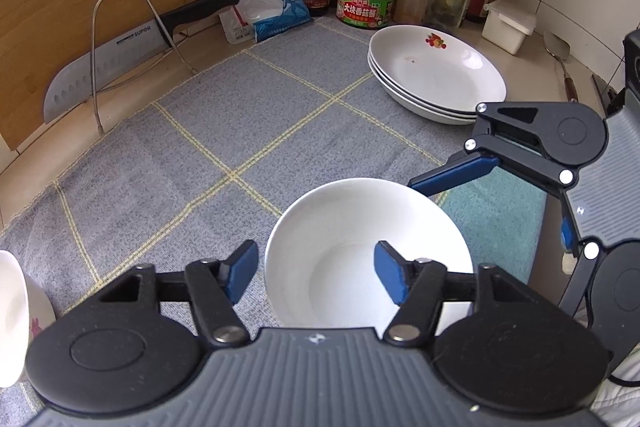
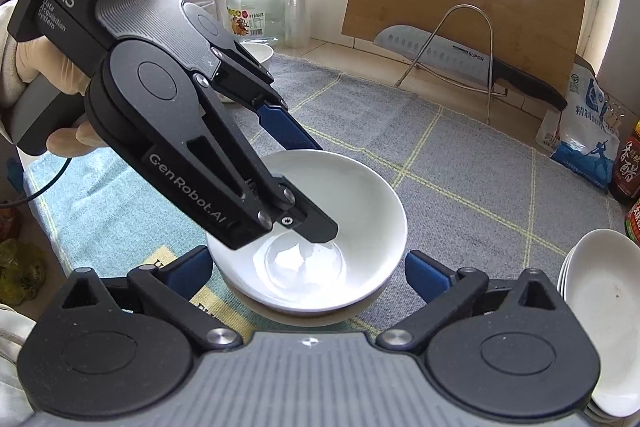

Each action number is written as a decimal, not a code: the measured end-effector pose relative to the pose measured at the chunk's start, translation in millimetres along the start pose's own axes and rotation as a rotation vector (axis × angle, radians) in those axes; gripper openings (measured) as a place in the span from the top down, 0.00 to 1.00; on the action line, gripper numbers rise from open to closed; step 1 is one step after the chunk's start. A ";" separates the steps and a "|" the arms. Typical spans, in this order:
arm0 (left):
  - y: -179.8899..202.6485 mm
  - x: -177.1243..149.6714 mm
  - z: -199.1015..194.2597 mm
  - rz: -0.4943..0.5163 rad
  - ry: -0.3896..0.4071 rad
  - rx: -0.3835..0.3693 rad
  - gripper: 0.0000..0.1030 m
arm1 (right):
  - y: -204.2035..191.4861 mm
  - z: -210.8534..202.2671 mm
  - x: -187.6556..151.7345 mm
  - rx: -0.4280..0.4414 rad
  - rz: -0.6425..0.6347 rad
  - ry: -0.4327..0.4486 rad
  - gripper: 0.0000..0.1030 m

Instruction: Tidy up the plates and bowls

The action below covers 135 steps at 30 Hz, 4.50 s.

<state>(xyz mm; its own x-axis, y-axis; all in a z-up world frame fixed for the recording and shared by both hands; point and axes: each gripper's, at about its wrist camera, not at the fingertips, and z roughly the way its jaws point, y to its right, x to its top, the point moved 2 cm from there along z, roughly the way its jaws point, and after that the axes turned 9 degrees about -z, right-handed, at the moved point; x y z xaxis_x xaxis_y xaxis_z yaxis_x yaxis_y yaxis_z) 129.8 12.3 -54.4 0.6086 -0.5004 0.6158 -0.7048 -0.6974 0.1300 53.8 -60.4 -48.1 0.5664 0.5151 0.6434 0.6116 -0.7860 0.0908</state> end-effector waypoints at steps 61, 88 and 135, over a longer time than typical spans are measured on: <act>-196.5 -95.7 -39.2 -0.401 0.323 0.391 0.06 | -30.6 176.6 218.8 0.176 -0.088 -0.124 0.03; -201.7 -88.2 -38.3 -0.382 0.350 0.349 0.12 | -24.0 231.9 233.5 0.280 -0.050 -0.183 0.28; -36.7 -54.8 -80.5 -0.118 0.292 0.177 0.12 | 15.6 37.7 128.7 0.169 0.140 -0.044 0.29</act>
<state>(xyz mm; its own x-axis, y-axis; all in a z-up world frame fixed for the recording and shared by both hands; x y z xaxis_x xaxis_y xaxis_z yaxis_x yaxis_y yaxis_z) 92.9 106.6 -30.4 0.5343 -0.2614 0.8039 -0.5466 -0.8322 0.0926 157.1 6.5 7.5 0.6732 0.4227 0.6067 0.6075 -0.7839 -0.1280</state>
